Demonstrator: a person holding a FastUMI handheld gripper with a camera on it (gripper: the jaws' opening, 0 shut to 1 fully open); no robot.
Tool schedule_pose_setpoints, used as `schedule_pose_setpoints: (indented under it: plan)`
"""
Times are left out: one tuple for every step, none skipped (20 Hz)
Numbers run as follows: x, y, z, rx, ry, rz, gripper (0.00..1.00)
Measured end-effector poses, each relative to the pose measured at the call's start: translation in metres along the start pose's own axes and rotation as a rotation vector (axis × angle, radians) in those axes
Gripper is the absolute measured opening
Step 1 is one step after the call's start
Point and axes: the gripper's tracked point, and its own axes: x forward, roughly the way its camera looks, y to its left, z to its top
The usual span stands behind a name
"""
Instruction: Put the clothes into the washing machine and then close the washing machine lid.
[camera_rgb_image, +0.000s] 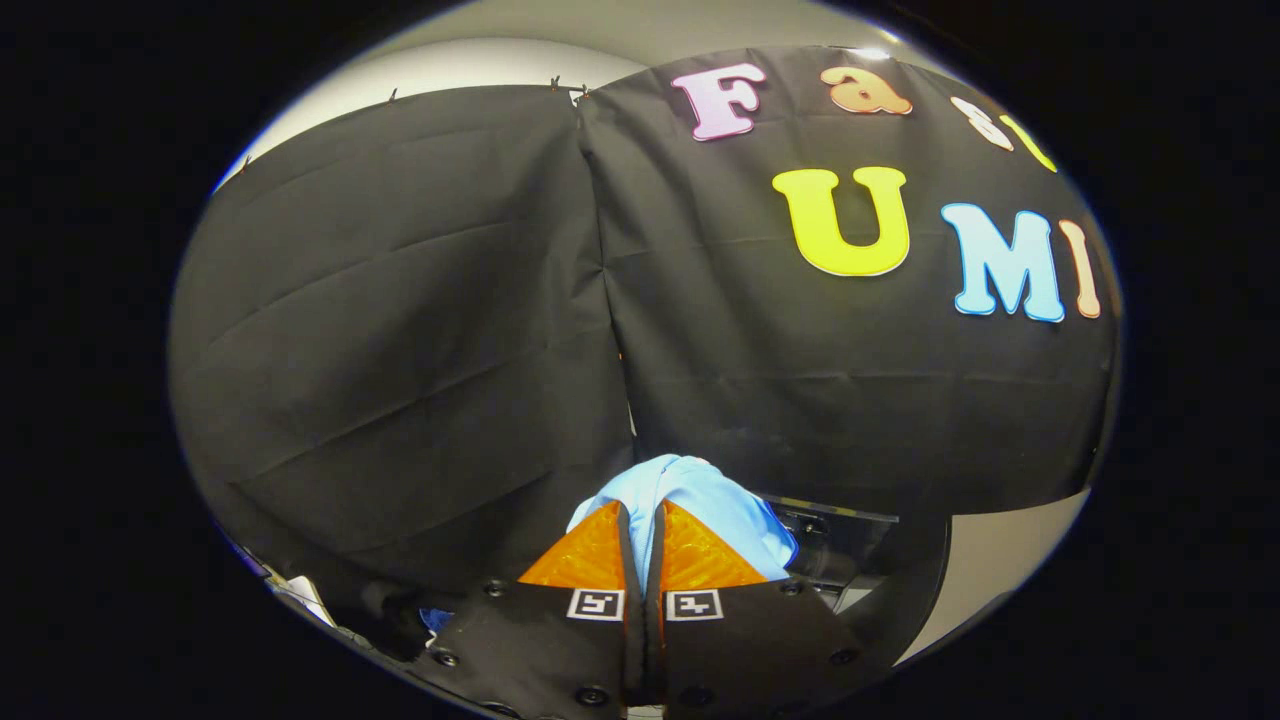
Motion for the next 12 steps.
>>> schedule_pose_setpoints:
  plan:
    - [0.004, 0.000, -0.004, 0.002, 0.008, -0.003, 0.02]
    - [0.007, 0.000, -0.008, 0.004, 0.017, -0.006, 0.02]
    - [0.010, -0.002, -0.013, 0.008, 0.023, -0.010, 0.01]
    - [0.015, -0.004, -0.017, 0.011, 0.032, -0.014, 0.01]
    - [0.019, -0.006, -0.022, 0.013, 0.041, -0.018, 0.01]
    - [0.023, -0.010, -0.026, 0.017, 0.051, -0.023, 0.01]
    - [0.028, -0.014, -0.030, 0.021, 0.061, -0.026, 0.01]
    - [0.031, -0.015, -0.035, 0.027, 0.070, -0.028, 0.01]
    - [0.034, -0.017, -0.041, 0.030, 0.078, -0.031, 0.01]
    - [0.037, -0.018, -0.048, 0.033, 0.088, -0.032, 0.02]
    - [0.040, -0.020, -0.052, 0.036, 0.096, -0.034, 0.02]
    - [0.043, -0.021, -0.056, 0.039, 0.099, -0.034, 0.02]
